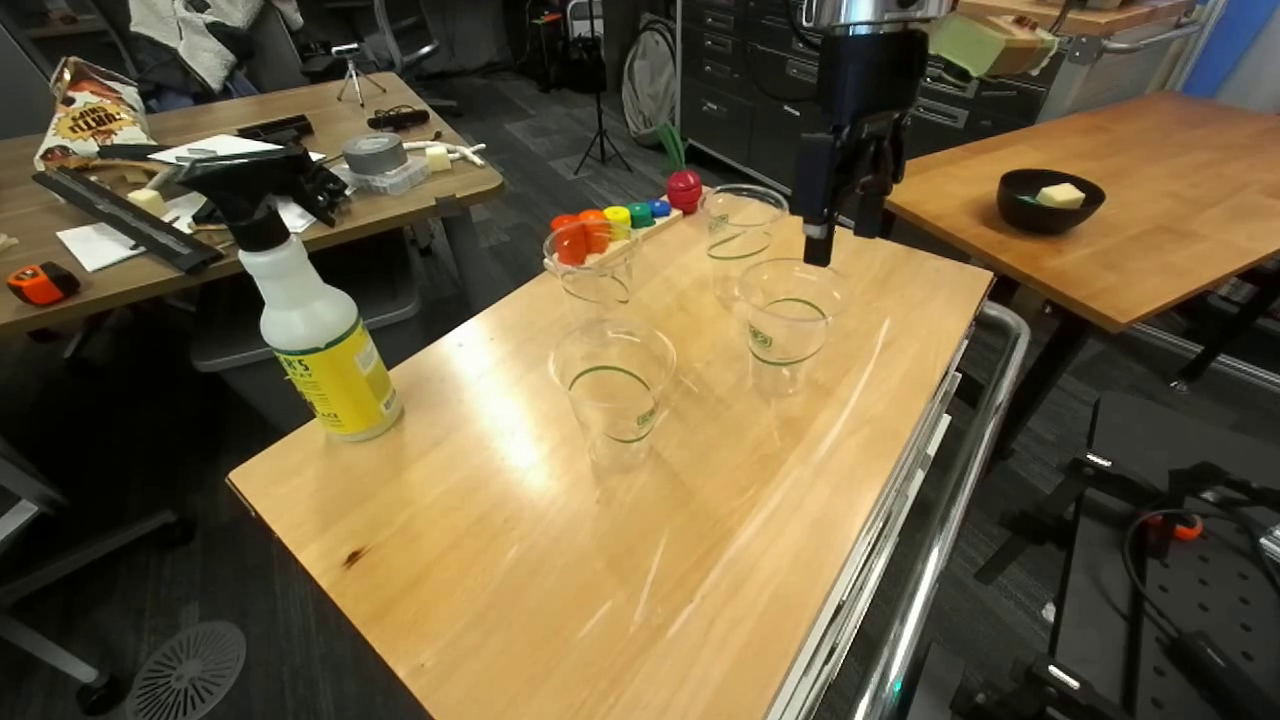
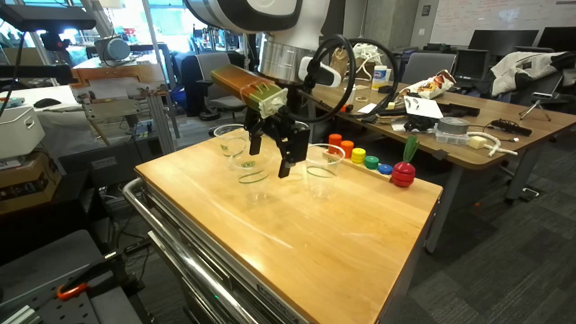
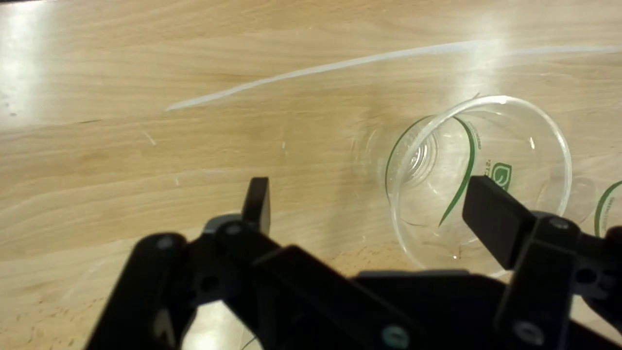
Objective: Stack the cups
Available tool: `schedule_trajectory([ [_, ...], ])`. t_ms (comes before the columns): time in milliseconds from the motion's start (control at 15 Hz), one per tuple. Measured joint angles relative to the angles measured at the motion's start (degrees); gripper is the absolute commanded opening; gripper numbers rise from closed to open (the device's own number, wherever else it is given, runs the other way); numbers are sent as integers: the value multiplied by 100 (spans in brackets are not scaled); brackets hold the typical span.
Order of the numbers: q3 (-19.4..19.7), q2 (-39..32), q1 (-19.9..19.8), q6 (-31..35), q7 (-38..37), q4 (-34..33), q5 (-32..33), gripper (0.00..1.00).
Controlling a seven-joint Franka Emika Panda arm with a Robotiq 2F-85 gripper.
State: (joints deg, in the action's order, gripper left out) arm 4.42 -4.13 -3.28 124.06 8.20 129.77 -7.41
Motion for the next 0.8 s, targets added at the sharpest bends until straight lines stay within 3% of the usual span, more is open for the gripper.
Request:
schedule_trajectory([
  [67,-22,-93,0,0,-20,-26,3,74],
  [600,-127,-513,1,2,-73,-192,3,11],
  [800,-128,-512,0,2,-74,-243,2,0],
])
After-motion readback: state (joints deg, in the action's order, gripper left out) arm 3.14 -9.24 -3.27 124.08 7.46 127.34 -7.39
